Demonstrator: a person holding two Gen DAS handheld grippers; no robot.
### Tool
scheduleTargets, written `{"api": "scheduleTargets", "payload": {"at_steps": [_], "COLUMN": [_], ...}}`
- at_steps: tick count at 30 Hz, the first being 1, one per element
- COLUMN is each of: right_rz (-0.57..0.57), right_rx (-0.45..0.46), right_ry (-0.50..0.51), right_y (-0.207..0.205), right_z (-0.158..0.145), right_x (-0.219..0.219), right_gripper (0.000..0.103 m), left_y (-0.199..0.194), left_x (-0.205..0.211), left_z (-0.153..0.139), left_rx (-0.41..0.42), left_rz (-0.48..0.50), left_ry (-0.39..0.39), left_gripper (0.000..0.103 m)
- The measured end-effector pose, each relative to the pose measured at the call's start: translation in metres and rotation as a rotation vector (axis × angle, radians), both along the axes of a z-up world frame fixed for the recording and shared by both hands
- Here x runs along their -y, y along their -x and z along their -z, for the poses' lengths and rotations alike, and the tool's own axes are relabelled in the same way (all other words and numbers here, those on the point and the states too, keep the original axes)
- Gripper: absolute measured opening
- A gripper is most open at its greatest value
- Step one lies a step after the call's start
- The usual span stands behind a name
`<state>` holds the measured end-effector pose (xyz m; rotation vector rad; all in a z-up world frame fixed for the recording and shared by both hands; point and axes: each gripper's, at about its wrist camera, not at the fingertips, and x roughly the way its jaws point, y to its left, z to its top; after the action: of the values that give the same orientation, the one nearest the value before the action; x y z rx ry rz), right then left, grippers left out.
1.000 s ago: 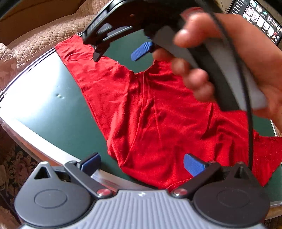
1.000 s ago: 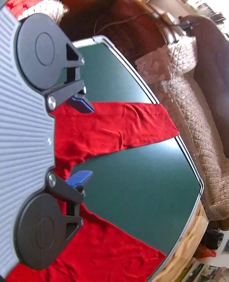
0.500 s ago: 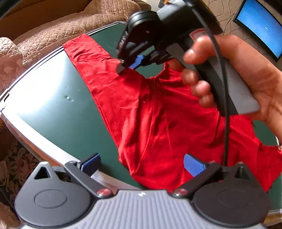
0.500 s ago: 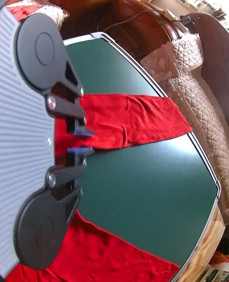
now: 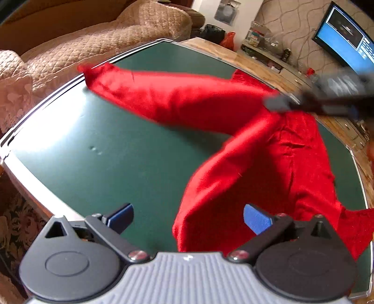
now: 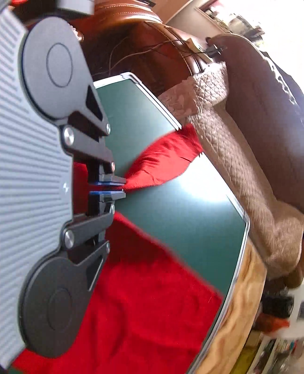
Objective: Fold clothes
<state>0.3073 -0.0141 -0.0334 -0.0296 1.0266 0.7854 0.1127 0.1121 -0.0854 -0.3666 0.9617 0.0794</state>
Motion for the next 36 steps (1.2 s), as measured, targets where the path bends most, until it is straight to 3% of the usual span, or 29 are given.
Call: {"api": "scheduleTargets", "payload": {"at_steps": [10,14,16,18,21,25,28,36], "right_rz": [0.196,0.247,0.203,0.105,-0.075,-0.226,-0.277,-0.242], "right_rx": [-0.12,-0.041,0.045,0.134,0.219,0.185,0.167,0.178], "right_ry": [0.053,0.207,0.215,0.18,0.11,0.108,0.181,0.323], "right_y": [0.036,0.038,0.035,0.033,0.024,0.005,-0.003,-0.014], "right_z": [0.025,0.028,0.014,-0.005,-0.024,-0.007,0.02,0.067], "right_x": [0.13,0.134,0.109,0.065,-0.027,-0.14,-0.206,-0.259], "right_gripper": [0.007,0.014,0.023,0.051,0.066,0.066,0.066,0.066], "left_y": [-0.008,-0.009,-0.005,0.001,0.009,0.023,0.031,0.038], "left_x": [0.05,0.064,0.064,0.063,0.057,0.047,0.038,0.018], "left_z": [0.006,0.016,0.016,0.015,0.012,0.006,0.006,0.005], "left_rx": [0.002,-0.021,-0.008,-0.005,-0.017,-0.025,-0.039,-0.035], "left_rz": [0.154,0.188,0.187,0.177,0.154,0.128,0.116,0.1], "left_ry": [-0.012,-0.024,-0.033,-0.041,-0.049,-0.063,-0.078,-0.058], "left_gripper": [0.103,0.103,0.103,0.103,0.103,0.103,0.103,0.103]}}
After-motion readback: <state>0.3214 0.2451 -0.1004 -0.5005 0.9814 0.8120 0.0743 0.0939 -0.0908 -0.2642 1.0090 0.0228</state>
